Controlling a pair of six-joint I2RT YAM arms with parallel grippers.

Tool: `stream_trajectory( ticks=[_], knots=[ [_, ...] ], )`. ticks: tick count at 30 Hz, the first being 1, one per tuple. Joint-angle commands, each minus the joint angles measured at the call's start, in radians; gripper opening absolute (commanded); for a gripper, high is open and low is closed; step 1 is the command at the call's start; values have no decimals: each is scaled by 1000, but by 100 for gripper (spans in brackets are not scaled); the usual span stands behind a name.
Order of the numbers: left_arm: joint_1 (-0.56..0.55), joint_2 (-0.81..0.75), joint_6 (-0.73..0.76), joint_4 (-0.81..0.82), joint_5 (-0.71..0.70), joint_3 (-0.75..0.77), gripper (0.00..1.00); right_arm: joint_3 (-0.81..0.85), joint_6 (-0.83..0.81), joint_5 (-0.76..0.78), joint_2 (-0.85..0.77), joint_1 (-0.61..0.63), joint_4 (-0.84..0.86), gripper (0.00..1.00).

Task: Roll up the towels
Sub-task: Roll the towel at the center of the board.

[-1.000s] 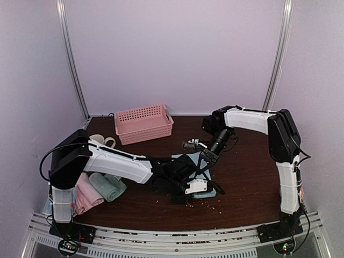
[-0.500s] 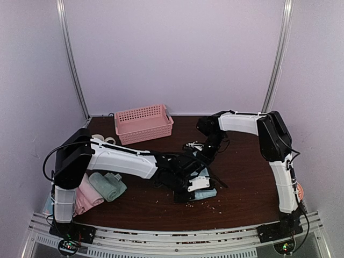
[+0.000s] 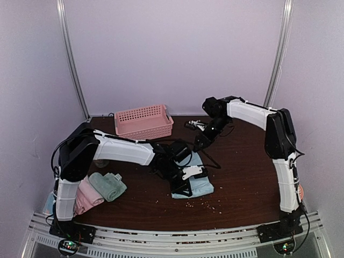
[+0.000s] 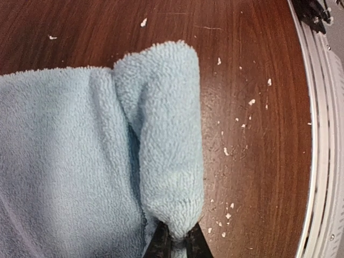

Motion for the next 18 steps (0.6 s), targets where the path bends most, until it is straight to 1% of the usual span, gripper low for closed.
stream_trajectory(
  ticks=[1, 4, 6, 7, 8, 9, 11, 13, 15, 18],
  knots=[
    [51, 66, -59, -2, 191, 5, 0, 109, 12, -110, -214, -119, 0, 30],
    [85, 130, -102, -69, 310, 86, 0, 80, -45, -157, -336, -158, -12, 31],
    [105, 163, -132, -109, 404, 130, 0, 6, -72, -159, -439, -161, 8, 33],
    [114, 173, -146, -110, 439, 135, 0, -32, -89, -182, -497, -161, 16, 35],
    [124, 185, -156, -110, 469, 141, 0, -68, -145, -217, -555, -160, 14, 40],
    [133, 196, -172, -110, 493, 145, 0, -120, -195, -260, -604, -158, 13, 44],
    [155, 226, -206, -119, 556, 158, 0, -249, -270, -291, -709, -136, 43, 50],
    [168, 260, -213, -171, 592, 196, 0, -382, -345, -253, -788, -88, 73, 52],
    [170, 279, -201, -217, 559, 227, 0, -500, -415, -156, -831, -14, 85, 52],
    [171, 282, -202, -229, 520, 231, 0, -641, -452, -12, -842, 87, 107, 49]
  ],
)
